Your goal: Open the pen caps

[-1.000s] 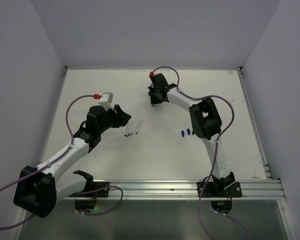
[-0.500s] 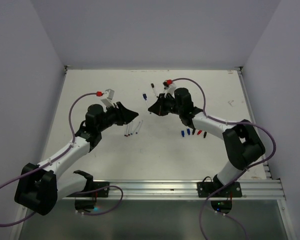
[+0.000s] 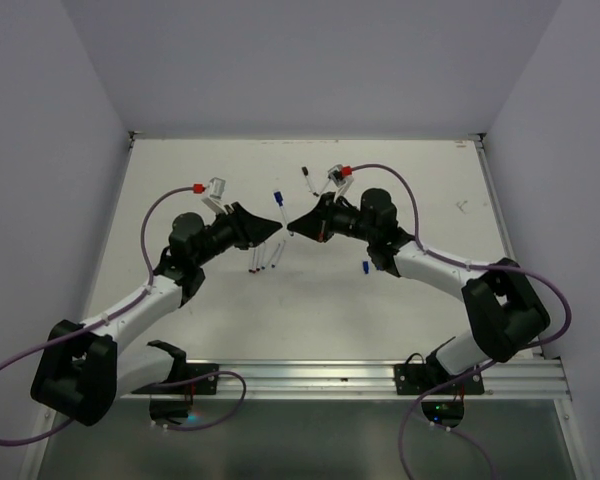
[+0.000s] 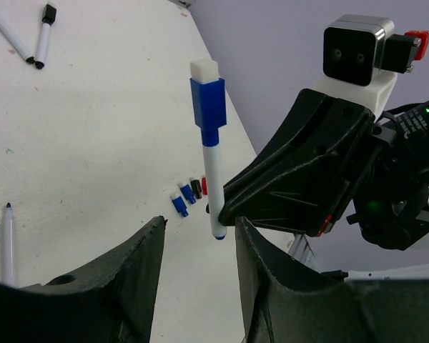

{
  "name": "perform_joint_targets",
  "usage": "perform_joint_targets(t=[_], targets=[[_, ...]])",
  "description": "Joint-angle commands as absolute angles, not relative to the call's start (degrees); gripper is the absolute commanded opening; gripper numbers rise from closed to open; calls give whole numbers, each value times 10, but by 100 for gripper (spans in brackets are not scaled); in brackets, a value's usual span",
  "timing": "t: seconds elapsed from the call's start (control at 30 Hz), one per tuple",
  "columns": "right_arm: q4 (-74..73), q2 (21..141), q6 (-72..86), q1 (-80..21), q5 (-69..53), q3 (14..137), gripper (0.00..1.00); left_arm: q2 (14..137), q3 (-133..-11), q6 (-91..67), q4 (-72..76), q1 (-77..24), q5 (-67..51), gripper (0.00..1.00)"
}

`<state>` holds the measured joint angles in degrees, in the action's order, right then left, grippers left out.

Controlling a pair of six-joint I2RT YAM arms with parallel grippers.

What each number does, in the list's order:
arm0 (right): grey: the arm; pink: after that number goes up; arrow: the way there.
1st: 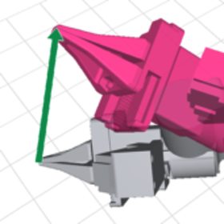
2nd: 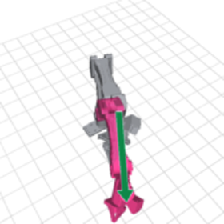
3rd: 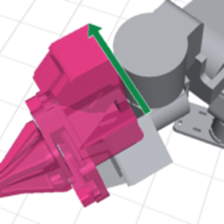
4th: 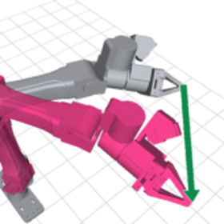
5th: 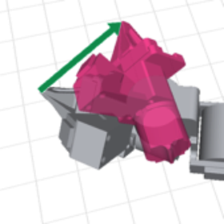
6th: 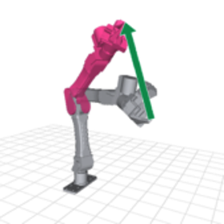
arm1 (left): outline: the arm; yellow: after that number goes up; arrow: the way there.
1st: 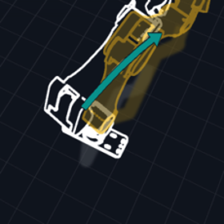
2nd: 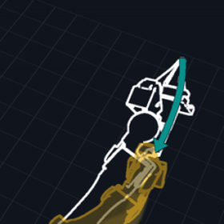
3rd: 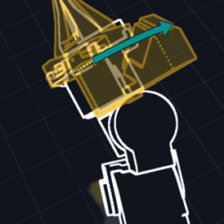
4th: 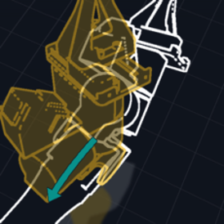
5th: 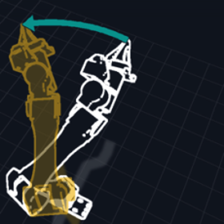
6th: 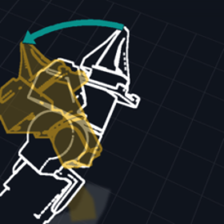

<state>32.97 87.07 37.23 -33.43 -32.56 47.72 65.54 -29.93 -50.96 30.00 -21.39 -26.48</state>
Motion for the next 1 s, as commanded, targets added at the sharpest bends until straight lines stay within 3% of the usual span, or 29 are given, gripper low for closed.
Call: perform_joint_targets(t=[0.0,0.63,0.93,0.97], targets=[[388,856,398,-345,-345,471,0,658,-288,-530,352,-210,-276,47],[415,867,413,-379,-341,460,0,651,-266,-549,403,-210,-280,45],[429,869,416,-382,-336,439,0,644,-261,-564,418,-210,-279,33],[431,872,418,-382,-335,439,0,645,-261,-569,423,-210,-280,27]])
